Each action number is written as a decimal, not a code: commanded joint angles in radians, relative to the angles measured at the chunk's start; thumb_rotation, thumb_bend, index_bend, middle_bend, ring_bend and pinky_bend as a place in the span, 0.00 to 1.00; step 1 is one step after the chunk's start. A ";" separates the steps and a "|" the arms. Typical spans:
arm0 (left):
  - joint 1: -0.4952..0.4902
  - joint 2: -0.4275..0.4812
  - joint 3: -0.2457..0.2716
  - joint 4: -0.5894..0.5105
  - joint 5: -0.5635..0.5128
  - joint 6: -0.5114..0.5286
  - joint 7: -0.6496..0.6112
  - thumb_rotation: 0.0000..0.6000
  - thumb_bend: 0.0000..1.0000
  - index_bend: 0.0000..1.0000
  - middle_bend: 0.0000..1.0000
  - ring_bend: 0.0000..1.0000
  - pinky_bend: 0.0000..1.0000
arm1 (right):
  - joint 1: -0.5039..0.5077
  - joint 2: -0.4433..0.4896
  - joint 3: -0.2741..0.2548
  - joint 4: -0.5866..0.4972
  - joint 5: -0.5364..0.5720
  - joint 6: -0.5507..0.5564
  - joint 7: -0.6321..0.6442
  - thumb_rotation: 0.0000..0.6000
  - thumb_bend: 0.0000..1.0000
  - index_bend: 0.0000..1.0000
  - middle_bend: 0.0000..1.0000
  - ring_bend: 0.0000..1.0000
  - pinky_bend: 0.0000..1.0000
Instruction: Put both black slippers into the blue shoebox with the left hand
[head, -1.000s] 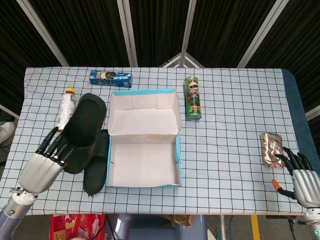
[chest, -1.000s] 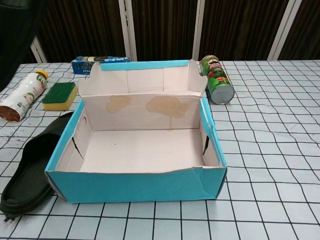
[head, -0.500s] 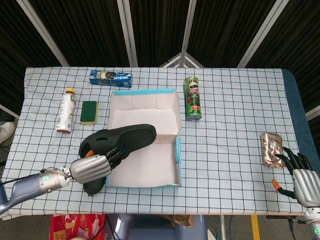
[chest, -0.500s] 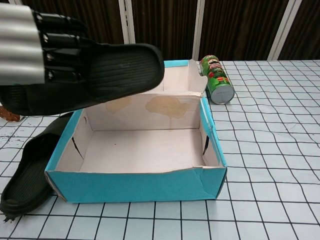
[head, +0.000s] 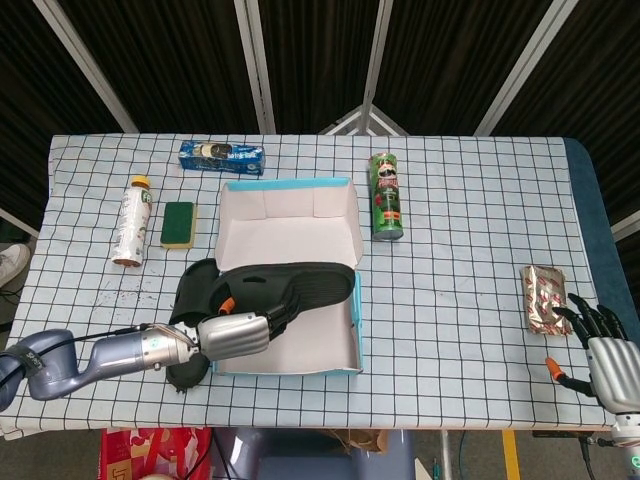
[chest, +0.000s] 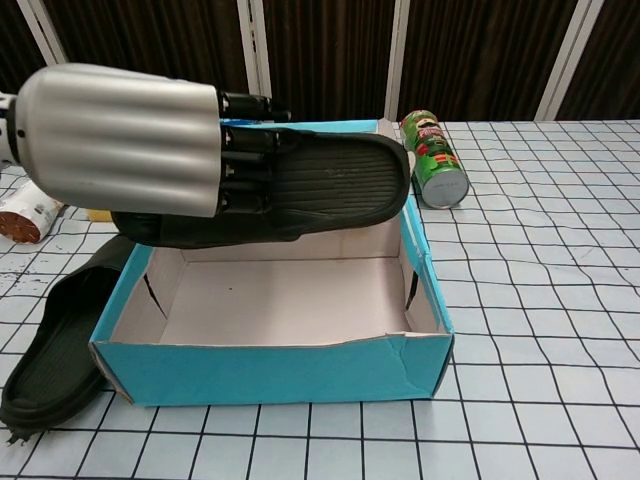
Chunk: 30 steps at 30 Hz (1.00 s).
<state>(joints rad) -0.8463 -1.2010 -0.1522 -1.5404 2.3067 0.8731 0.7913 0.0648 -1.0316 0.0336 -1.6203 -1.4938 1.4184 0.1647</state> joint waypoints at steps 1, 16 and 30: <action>-0.008 -0.018 0.017 0.020 -0.005 -0.008 0.009 1.00 0.45 0.52 0.54 0.17 0.20 | 0.001 0.000 0.000 0.001 0.000 -0.002 0.001 1.00 0.31 0.21 0.10 0.16 0.09; -0.068 -0.126 0.072 0.174 -0.034 0.056 -0.057 1.00 0.45 0.53 0.54 0.17 0.20 | 0.005 -0.004 0.001 -0.003 0.009 -0.011 -0.019 1.00 0.31 0.21 0.10 0.16 0.09; -0.131 -0.211 0.125 0.343 -0.018 0.179 -0.130 1.00 0.45 0.53 0.54 0.17 0.20 | 0.010 -0.005 0.001 -0.007 0.018 -0.025 -0.031 1.00 0.31 0.21 0.10 0.16 0.09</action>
<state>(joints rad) -0.9698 -1.4045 -0.0333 -1.2070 2.2843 1.0456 0.6643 0.0748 -1.0362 0.0350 -1.6270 -1.4757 1.3938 0.1341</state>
